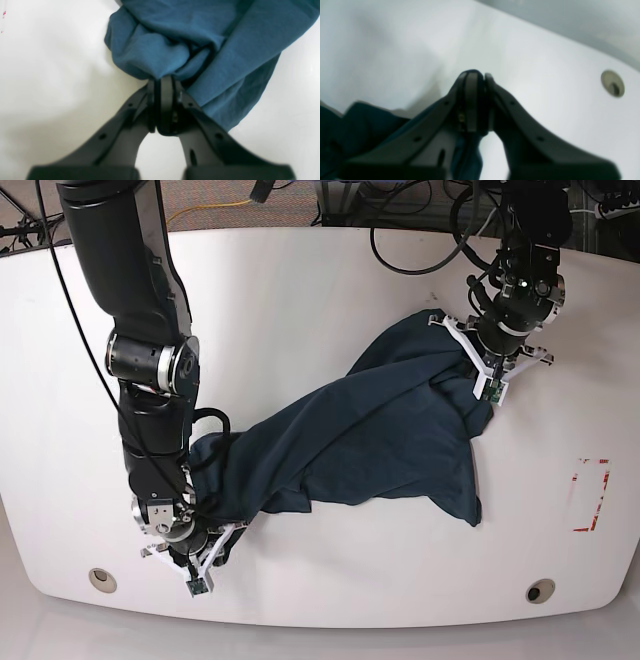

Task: Fold the T-shirt properly
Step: 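Hold the shirt with both grippers and stretch it apart across the table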

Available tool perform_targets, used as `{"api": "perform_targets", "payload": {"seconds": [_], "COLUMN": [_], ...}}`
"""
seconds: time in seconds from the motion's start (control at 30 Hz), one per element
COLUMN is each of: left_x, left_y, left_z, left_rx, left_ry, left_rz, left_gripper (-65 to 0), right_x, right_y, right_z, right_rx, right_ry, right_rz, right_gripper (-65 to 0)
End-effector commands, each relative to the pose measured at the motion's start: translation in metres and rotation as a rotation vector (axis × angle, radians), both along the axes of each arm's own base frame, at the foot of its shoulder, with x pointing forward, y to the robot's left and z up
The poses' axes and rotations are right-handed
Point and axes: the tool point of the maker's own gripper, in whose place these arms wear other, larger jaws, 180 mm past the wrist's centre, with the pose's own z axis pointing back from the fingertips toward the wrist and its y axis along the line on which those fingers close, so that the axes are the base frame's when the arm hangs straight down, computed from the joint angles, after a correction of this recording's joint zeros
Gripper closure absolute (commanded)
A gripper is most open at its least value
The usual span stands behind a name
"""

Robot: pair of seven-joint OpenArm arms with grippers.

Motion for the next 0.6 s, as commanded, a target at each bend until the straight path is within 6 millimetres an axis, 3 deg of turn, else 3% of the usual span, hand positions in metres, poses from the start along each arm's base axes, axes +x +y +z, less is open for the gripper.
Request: {"api": "perform_targets", "payload": {"seconds": [0.0, 0.1, 0.2, 0.33, 0.57], "left_x": [0.001, 0.001, 0.001, 0.001, 0.003], "left_y": [0.002, 0.008, 0.011, 0.017, 0.029], "left_z": [0.007, 0.007, 0.008, 0.009, 0.011], "left_rx": [0.003, 0.005, 0.008, 0.012, 0.021], "left_ry": [-0.03, -0.031, -0.031, -0.035, -0.043], "left_rz": [0.002, 0.018, 0.028, 0.042, 0.075], "left_gripper": [-0.3, -0.3, -0.3, -0.3, -0.3], "right_x": [0.016, 0.009, 0.004, -0.013, -0.055], "right_y": [-0.008, -0.009, -0.016, -0.034, -0.048], "right_z": [0.031, 0.019, 0.013, 0.009, 0.009], "right_rx": [0.009, 0.005, -0.015, 0.025, 0.104], "right_ry": [-0.086, -0.061, -0.025, 0.015, 0.1], "right_rz": [-0.026, -0.031, -0.048, -0.089, -0.058], "right_gripper": [-19.5, -33.5, -41.2, -40.4, -40.0]}}
